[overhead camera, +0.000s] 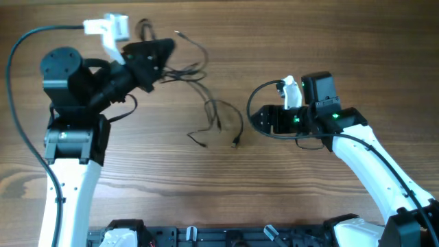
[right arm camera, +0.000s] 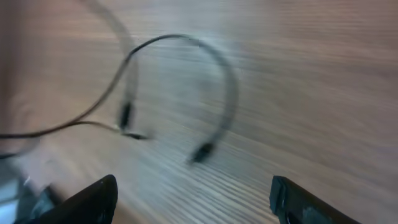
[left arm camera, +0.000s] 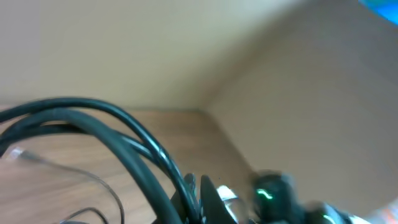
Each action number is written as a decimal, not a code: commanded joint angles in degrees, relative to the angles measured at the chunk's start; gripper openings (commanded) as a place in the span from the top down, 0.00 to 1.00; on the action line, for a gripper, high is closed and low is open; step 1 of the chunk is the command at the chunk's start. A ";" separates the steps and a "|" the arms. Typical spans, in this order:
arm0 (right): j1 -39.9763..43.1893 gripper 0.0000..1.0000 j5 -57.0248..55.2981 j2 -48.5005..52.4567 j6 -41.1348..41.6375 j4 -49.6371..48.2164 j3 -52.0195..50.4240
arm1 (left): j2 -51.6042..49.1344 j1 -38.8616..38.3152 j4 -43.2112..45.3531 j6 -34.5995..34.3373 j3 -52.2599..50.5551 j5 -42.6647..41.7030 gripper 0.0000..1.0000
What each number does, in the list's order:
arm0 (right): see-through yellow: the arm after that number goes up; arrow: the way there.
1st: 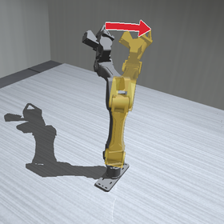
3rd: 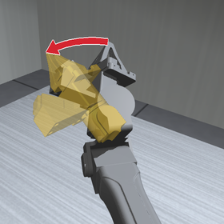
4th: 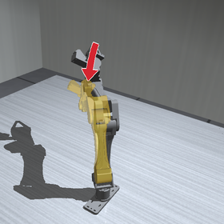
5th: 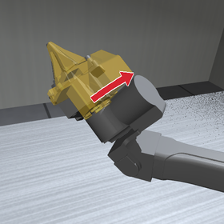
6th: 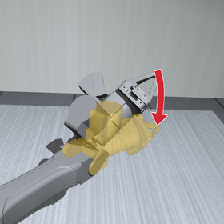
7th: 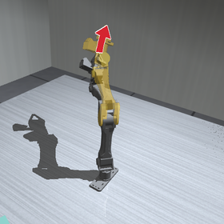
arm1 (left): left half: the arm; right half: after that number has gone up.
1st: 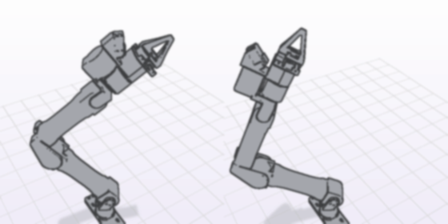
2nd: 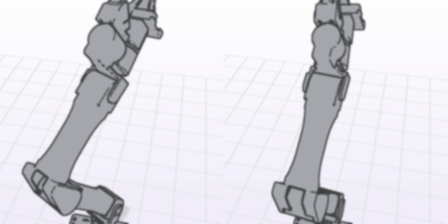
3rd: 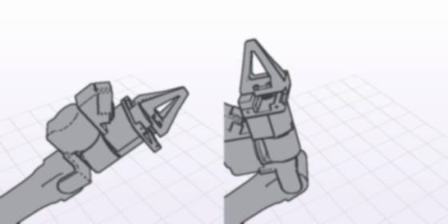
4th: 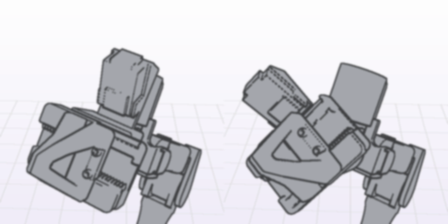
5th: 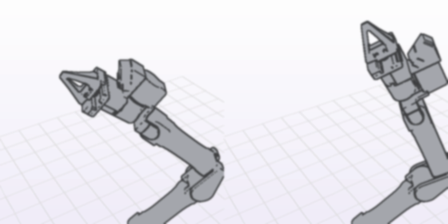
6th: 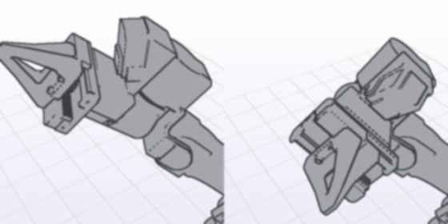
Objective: Untangle cables
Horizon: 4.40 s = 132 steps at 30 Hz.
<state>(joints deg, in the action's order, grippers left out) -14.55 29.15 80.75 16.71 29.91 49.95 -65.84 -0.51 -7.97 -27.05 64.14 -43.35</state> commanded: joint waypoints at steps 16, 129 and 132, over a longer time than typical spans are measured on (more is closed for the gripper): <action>-0.02 0.21 -17.46 0.42 4.31 8.35 -0.09 | -16.98 -19.06 -21.62 0.17 0.37 18.73 0.96; -10.14 0.96 25.99 23.87 -10.56 -13.90 6.82 | -21.33 -23.34 -43.74 0.85 0.26 24.76 0.40; -10.14 0.96 29.31 23.87 -10.56 -15.15 6.82 | -21.33 -24.87 -43.63 0.85 0.04 24.76 0.41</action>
<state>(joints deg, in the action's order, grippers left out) -24.36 50.02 103.83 7.90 15.84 56.10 -88.20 -23.99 -51.83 -26.04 64.14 -17.89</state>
